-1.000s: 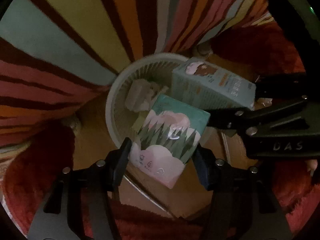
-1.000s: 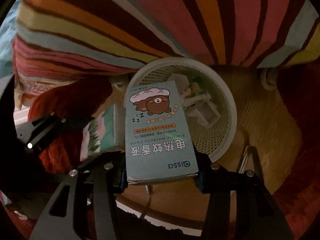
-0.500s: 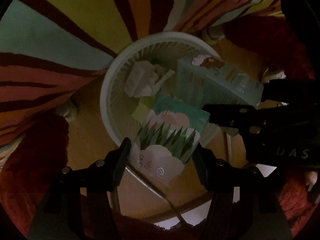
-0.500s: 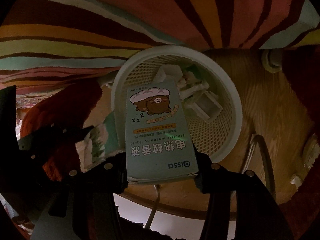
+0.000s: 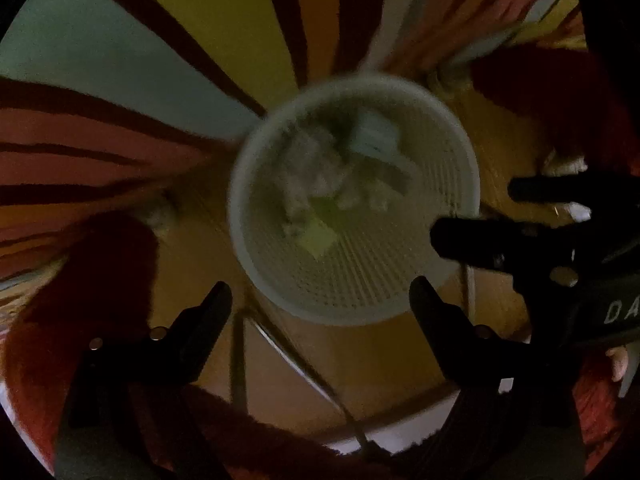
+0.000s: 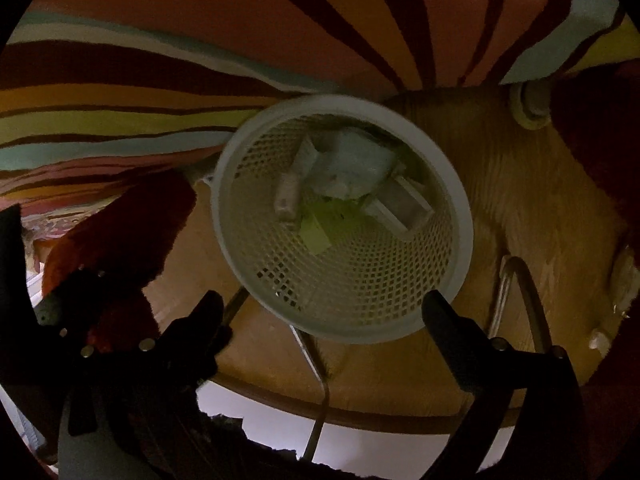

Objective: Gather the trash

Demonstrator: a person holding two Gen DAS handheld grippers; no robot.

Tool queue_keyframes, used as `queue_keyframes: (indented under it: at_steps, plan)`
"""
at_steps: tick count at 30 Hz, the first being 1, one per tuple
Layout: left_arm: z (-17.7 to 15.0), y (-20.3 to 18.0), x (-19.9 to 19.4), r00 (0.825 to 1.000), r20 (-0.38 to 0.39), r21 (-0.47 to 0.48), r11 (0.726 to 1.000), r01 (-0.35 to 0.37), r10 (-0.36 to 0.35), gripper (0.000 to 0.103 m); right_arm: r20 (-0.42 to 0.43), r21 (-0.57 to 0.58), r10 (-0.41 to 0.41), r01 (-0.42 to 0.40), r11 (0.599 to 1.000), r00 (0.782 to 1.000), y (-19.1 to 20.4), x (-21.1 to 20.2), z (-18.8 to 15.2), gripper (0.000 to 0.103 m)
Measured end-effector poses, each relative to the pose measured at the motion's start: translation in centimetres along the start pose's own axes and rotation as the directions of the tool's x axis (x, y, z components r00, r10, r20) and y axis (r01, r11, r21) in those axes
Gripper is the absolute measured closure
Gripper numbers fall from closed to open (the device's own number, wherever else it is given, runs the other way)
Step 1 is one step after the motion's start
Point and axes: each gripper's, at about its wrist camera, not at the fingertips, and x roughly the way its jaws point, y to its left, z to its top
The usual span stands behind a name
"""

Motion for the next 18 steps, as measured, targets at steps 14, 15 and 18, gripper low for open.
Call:
queue_keyframes:
  at_steps: [14, 15, 18]
  plan:
    - [-3.9, -0.6, -10.7, 0.908, 0.419, -0.115, 0.992, 0.044, 0.008, 0.015, 0.404, -0.188, -0.009, 0.092, 0.978, 0.915, 2.9, -10.2, -3.5, 0.008]
    - [-4.1, -0.6, -11.7, 0.895, 0.446, -0.122, 0.991, 0.050, 0.010, 0.015, 0.449, -0.197, -0.001, 0.100, 0.975, 0.894, 3.2, -11.3, -3.9, 0.008]
    - [-4.4, -0.6, -13.9, 0.864, 0.501, -0.144, 0.989, 0.041, 0.037, 0.015, 0.524, -0.210, 0.020, 0.106, 0.972, 0.851, 3.7, -13.4, -4.8, 0.008]
